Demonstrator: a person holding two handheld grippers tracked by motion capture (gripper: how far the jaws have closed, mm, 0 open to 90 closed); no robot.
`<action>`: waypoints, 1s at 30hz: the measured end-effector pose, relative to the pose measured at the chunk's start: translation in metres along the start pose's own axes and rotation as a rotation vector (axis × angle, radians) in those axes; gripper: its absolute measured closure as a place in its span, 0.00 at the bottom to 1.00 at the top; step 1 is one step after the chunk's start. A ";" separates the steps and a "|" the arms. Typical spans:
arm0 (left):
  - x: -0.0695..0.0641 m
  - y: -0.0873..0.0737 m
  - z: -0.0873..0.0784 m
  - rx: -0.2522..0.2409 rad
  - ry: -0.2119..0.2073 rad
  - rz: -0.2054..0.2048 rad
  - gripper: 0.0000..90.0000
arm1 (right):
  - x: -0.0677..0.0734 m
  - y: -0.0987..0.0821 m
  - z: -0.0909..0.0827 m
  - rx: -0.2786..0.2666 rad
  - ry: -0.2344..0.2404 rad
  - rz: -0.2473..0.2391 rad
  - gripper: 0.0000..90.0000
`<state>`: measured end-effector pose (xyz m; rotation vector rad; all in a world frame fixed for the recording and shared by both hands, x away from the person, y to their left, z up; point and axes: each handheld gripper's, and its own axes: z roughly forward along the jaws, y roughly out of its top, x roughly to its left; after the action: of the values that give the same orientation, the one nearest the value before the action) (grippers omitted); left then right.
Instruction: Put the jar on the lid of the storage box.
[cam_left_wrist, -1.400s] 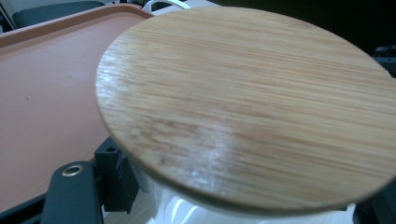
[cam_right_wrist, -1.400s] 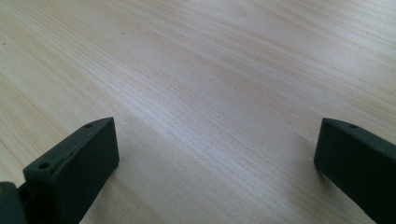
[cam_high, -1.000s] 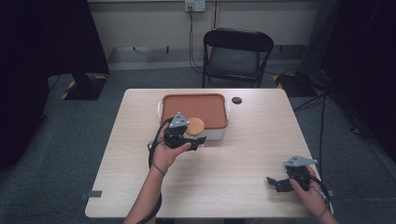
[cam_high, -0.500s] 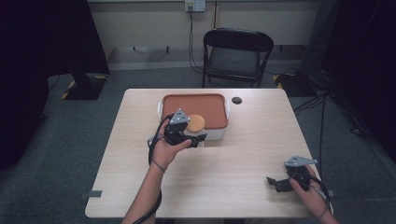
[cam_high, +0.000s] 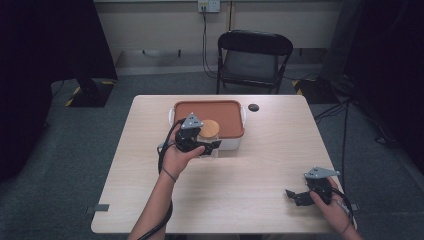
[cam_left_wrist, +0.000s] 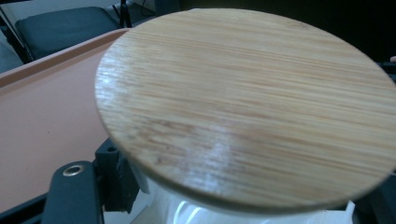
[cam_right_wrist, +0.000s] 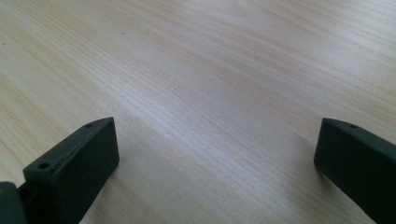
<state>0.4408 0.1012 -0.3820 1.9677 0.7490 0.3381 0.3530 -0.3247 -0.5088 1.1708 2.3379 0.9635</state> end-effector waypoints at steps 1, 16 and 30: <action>0.000 0.001 0.000 -0.002 -0.001 -0.002 0.29 | 0.000 0.000 0.000 0.000 0.000 0.000 0.00; 0.005 0.011 -0.004 -0.002 0.012 0.003 0.29 | 0.000 0.000 0.000 0.000 0.000 0.000 0.00; 0.009 0.022 -0.009 0.003 0.022 0.015 0.29 | 0.000 0.000 0.000 0.000 0.000 0.000 0.00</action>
<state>0.4508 0.1054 -0.3593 1.9761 0.7489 0.3685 0.3530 -0.3247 -0.5088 1.1710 2.3379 0.9634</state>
